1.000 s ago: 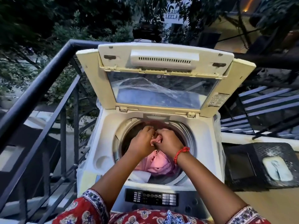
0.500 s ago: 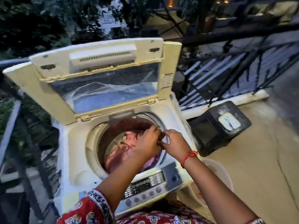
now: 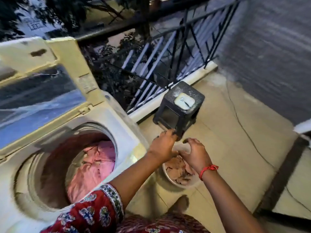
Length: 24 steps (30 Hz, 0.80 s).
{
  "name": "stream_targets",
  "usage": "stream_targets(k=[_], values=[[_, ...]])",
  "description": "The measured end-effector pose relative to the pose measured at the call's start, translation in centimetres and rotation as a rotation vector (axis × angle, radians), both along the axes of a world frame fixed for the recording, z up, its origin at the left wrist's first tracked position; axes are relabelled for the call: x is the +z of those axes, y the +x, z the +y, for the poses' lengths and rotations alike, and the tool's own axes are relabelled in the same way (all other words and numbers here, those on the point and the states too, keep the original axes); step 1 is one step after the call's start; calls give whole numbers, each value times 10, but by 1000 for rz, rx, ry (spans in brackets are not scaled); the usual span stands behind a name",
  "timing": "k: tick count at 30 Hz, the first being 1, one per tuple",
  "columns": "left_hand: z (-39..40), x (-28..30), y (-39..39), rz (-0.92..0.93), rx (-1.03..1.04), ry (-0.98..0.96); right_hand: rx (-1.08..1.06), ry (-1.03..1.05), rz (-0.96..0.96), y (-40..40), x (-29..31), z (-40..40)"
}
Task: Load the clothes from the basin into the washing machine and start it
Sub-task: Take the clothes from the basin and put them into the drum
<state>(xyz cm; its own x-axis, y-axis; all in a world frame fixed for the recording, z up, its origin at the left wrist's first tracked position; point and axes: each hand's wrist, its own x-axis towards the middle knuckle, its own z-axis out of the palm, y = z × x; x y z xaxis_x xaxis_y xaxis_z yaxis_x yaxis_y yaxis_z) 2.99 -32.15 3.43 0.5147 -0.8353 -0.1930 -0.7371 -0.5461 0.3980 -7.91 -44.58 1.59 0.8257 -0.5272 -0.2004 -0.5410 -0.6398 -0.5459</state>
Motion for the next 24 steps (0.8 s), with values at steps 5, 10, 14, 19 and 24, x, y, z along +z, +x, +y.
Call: stream_targets(k=[5, 10, 14, 19, 24], values=[[-70, -27, -36, 89, -24, 146, -77, 82, 99, -54, -36, -73], [-128, -70, -67, 171, -43, 259, -84, 193, 212, -88, -82, -138], [-161, -116, -78, 227, -4, 310, -26, 251, 292, -97, -119, -172], [-177, -186, -77, 258, 32, 491, 69, 303, 385, -95, -170, -195], [-175, -276, -76, 228, -7, 566, 134, 331, 475, -86, -251, -202]])
